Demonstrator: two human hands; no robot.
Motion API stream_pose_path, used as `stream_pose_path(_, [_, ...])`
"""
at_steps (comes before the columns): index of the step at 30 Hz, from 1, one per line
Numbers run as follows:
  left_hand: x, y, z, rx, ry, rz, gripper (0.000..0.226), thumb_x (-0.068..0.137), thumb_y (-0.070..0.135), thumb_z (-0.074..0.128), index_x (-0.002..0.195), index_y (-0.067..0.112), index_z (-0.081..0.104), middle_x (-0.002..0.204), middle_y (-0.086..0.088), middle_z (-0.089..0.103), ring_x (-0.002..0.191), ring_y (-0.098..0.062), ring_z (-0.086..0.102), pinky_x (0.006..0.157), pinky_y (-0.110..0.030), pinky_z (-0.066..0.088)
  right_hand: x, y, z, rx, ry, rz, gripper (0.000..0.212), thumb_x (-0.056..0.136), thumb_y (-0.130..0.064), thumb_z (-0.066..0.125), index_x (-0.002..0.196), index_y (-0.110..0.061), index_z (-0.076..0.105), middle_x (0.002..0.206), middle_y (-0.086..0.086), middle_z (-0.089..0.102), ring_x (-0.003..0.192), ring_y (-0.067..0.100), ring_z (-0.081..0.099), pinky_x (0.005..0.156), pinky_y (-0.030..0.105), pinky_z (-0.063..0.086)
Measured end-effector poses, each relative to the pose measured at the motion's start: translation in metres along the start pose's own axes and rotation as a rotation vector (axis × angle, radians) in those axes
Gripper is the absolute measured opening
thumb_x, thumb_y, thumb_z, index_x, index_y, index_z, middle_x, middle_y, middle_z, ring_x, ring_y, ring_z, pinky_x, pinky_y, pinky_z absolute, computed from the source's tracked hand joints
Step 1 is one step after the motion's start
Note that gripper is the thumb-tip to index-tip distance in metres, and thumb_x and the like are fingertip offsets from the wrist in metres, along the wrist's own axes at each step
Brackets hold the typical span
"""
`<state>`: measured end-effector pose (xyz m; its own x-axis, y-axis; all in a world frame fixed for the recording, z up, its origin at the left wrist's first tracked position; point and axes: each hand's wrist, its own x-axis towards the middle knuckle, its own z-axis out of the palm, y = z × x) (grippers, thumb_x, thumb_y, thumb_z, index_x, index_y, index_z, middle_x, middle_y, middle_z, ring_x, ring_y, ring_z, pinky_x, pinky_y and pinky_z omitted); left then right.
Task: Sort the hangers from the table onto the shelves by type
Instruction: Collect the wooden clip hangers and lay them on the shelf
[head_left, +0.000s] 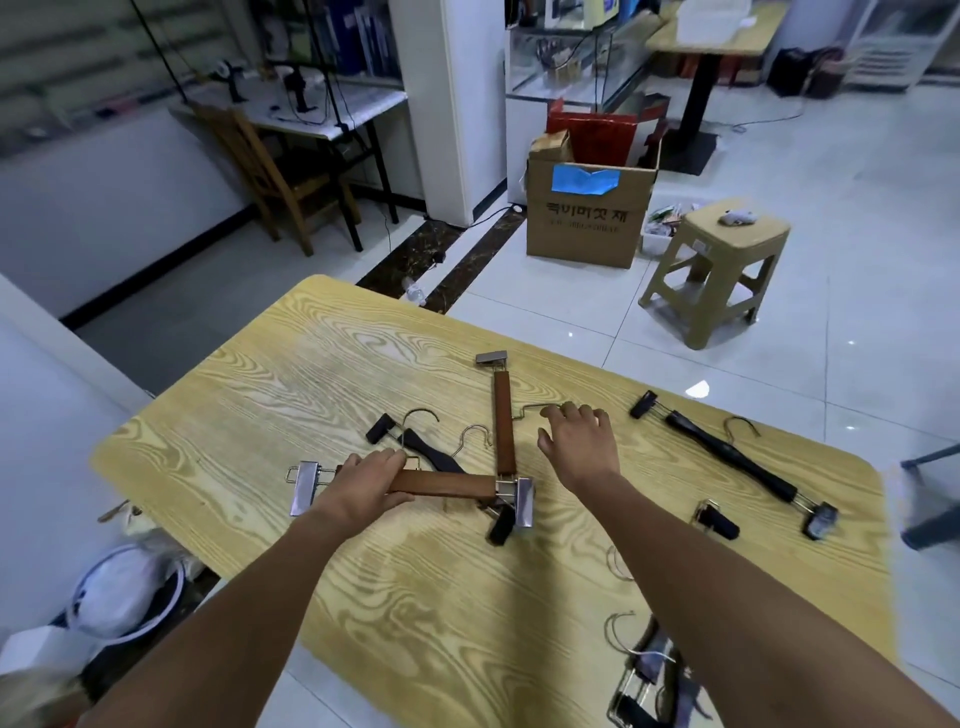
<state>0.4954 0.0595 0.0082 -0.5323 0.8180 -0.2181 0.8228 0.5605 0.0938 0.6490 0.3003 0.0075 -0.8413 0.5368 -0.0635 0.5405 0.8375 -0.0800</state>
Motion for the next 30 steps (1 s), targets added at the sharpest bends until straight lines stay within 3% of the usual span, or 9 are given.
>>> stream_pose_path(6, [0.015, 0.012, -0.012, -0.229, 0.148, -0.152, 0.041, 0.088, 0.036, 0.062, 0.122, 0.018, 0.049, 0.117, 0.001, 0.058, 0.111, -0.020, 0.054, 0.094, -0.033, 0.030, 0.018, 0.018, -0.011, 0.019, 0.037, 0.007, 0.039, 0.100, -0.032, 0.035, 0.133, -0.016, 0.047, 0.129, 0.008, 0.055, 0.121, 0.028, 0.046, 0.106, 0.040, 0.028])
stream_pose_path(12, [0.043, -0.005, -0.006, -0.205, 0.178, -0.211, 0.043, 0.087, 0.036, 0.062, 0.125, 0.016, 0.054, 0.116, -0.004, 0.057, 0.115, -0.022, 0.051, 0.093, -0.036, 0.029, 0.027, 0.024, -0.003, 0.024, 0.016, 0.061, 0.037, 0.101, -0.032, 0.033, 0.129, -0.014, 0.048, 0.126, 0.008, 0.056, 0.119, 0.029, 0.047, 0.104, 0.040, 0.029])
stream_pose_path(21, [0.102, -0.042, 0.001, -0.210, 0.146, -0.105, 0.044, 0.087, 0.037, 0.063, 0.124, 0.015, 0.054, 0.115, -0.004, 0.057, 0.113, -0.025, 0.052, 0.093, -0.037, 0.028, 0.046, -0.003, 0.023, 0.047, -0.046, 0.181, 0.037, 0.100, -0.032, 0.035, 0.129, -0.014, 0.049, 0.126, 0.009, 0.058, 0.119, 0.029, 0.048, 0.100, 0.039, 0.033])
stream_pose_path(30, [0.144, -0.093, -0.009, -0.216, 0.140, -0.034, 0.044, 0.089, 0.038, 0.060, 0.127, 0.016, 0.053, 0.110, -0.006, 0.057, 0.109, -0.027, 0.052, 0.091, -0.038, 0.030, 0.062, -0.045, 0.059, 0.121, -0.226, 0.300, 0.041, 0.100, -0.037, 0.038, 0.131, -0.011, 0.043, 0.132, 0.011, 0.053, 0.127, 0.030, 0.045, 0.103, 0.041, 0.034])
